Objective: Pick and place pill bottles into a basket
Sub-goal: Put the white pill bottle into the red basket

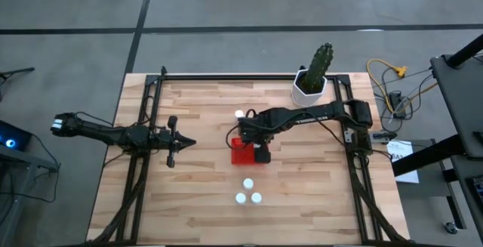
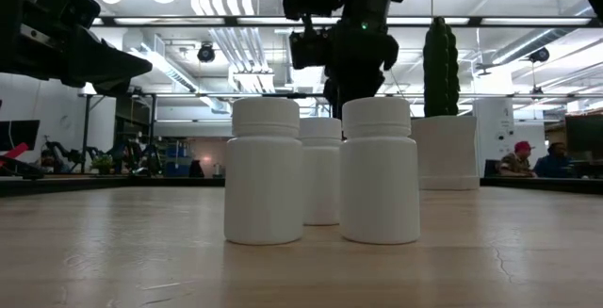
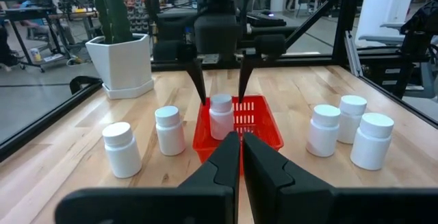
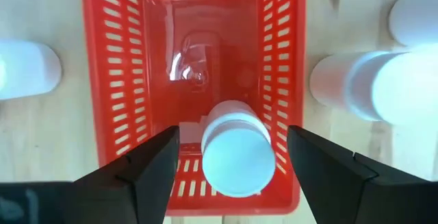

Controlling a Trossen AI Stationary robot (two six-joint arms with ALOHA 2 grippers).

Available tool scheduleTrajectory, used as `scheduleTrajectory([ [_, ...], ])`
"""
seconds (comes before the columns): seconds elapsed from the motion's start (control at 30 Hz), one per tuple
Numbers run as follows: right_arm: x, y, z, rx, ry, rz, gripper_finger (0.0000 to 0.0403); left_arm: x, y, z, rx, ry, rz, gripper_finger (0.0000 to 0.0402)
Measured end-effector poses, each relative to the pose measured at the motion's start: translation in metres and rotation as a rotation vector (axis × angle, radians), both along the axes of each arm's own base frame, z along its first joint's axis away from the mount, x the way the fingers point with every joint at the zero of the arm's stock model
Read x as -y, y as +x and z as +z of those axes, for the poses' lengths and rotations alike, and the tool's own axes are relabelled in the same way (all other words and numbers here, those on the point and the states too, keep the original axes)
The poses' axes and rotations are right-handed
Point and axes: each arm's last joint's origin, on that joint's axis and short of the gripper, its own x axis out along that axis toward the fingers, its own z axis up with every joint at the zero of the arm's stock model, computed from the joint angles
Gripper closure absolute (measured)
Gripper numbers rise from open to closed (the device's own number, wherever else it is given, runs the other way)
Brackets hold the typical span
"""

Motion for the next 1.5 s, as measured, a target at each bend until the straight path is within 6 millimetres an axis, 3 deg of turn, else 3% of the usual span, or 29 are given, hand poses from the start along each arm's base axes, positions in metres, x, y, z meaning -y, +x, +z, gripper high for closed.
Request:
scheduleTrajectory([
  [0.4,0.008,-0.001,0.035,0.093,-0.020,0.017,0.0151,0.000,0.000,0.000,0.001,0.000,-0.001,0.0402],
  [0.77,0.034,-0.002,0.036,0.096,-0.059,-0.029,0.0156,0.000,0.000,-0.001,-0.010,0.001,-0.001,0.0402],
  [0.9,0.047,-0.004,0.037,0.085,-0.125,-0.049,0.0195,0.000,0.000,-0.001,-0.009,0.002,-0.002,0.0402],
  [1.27,0.069,-0.019,0.058,0.141,-0.127,-0.107,0.0380,0.000,0.000,-0.001,-0.008,0.001,0.000,0.0402],
  [1.5,0.058,-0.043,0.059,0.248,-0.137,-0.093,0.0394,0.000,0.000,-0.001,-0.009,-0.001,-0.005,0.0402],
])
